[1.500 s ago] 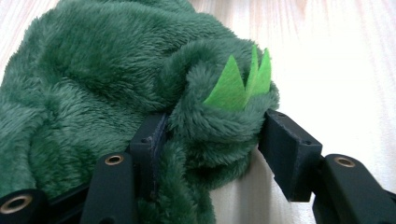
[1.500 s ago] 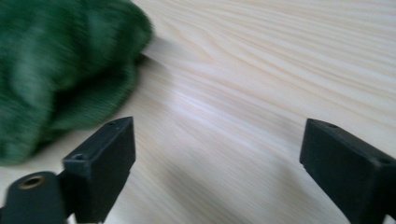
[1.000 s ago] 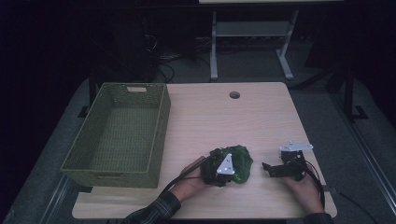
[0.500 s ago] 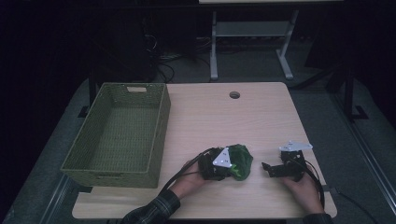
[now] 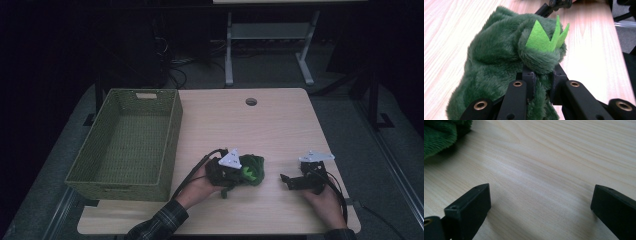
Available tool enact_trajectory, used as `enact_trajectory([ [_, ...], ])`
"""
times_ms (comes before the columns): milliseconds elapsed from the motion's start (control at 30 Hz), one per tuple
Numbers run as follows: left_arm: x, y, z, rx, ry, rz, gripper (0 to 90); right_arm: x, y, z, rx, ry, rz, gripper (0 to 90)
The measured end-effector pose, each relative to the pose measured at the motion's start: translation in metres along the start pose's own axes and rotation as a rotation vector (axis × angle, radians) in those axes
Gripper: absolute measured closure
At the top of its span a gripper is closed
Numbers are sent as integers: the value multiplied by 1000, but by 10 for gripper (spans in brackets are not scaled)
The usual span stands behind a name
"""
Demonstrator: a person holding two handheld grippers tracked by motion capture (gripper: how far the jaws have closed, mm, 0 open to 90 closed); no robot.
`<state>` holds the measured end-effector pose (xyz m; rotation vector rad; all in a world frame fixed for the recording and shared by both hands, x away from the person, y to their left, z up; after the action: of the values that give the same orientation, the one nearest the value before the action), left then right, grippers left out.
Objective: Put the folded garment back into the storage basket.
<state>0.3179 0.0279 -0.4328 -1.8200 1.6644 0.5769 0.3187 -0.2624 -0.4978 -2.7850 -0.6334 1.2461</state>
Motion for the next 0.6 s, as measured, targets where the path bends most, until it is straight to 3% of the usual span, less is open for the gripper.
enact_trajectory([
  [400,-26,-11,-13,-54,26,40,820,0,0,0,0,0,0,24],
  [600,-45,-20,-22,-63,38,28,831,0,0,0,1,0,0,24],
])
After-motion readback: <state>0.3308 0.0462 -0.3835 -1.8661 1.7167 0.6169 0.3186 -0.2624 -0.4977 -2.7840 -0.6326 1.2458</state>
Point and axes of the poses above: each handheld gripper's, and its own axes: x roughly forward along the jaws, z roughly out of its underside, y roughly to its right, the point moved 2 cm from there along x, roughly forward along the jaws, and after that the axes turned 13 degrees about x, right-handed, at the moved point
